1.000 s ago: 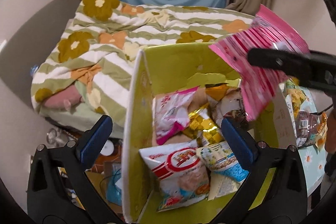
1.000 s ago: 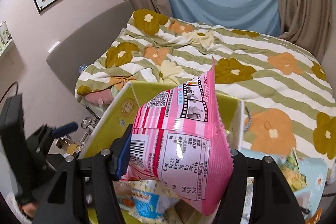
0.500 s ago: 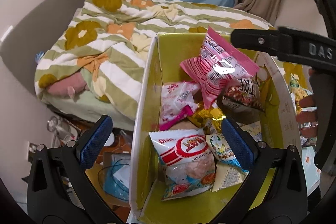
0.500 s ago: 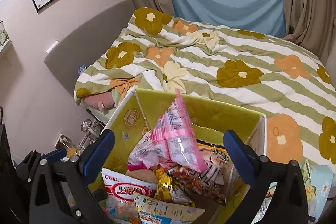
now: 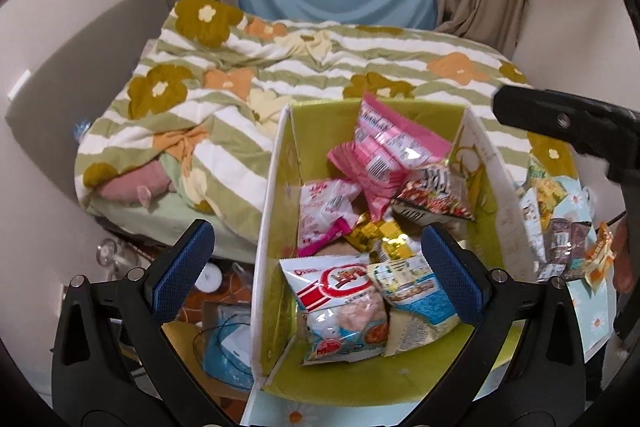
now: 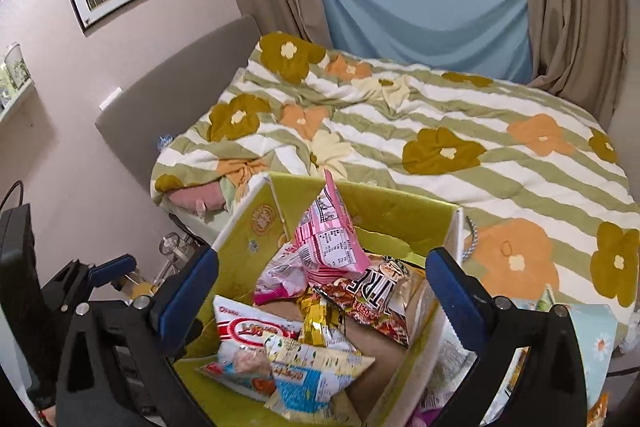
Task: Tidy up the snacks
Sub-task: 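Move both tools back over the snack pile on the table, then grasp the brown bag with the left gripper while the right gripper grasps the cream-orange cake bag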
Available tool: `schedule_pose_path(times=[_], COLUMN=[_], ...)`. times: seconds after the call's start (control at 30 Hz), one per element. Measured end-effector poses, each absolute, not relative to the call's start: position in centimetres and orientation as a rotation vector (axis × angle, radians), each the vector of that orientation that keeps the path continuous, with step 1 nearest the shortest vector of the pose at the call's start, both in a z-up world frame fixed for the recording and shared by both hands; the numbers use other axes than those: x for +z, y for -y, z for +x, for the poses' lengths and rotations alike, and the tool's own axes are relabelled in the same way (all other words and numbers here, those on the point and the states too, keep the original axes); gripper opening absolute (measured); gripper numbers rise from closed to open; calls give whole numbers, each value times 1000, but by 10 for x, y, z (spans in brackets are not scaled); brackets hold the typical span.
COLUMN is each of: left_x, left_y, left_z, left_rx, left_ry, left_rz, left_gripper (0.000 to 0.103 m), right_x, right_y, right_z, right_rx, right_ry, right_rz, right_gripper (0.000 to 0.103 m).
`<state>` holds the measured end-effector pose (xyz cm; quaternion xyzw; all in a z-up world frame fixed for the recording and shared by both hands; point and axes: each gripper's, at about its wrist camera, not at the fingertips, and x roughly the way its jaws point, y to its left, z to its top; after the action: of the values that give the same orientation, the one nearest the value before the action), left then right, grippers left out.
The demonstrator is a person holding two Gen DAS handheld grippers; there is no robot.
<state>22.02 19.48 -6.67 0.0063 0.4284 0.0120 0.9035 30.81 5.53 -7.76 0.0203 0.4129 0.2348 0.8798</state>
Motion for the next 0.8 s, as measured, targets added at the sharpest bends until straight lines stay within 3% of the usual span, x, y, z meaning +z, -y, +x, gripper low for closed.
schedule_pose_path(times=[0.47, 0.8], left_x=[-34, -48], left_y=[-114, -11], left_z=[207, 204], left_rx=[-163, -297], left_ry=[-801, -834], left_rz=[59, 77], left_gripper=[103, 103], right_x=[-29, -42], right_y=[31, 138], right_z=[227, 188], right_rx=[241, 52], right_ry=[-720, -739], right_rz=[15, 49], right_gripper=[103, 103])
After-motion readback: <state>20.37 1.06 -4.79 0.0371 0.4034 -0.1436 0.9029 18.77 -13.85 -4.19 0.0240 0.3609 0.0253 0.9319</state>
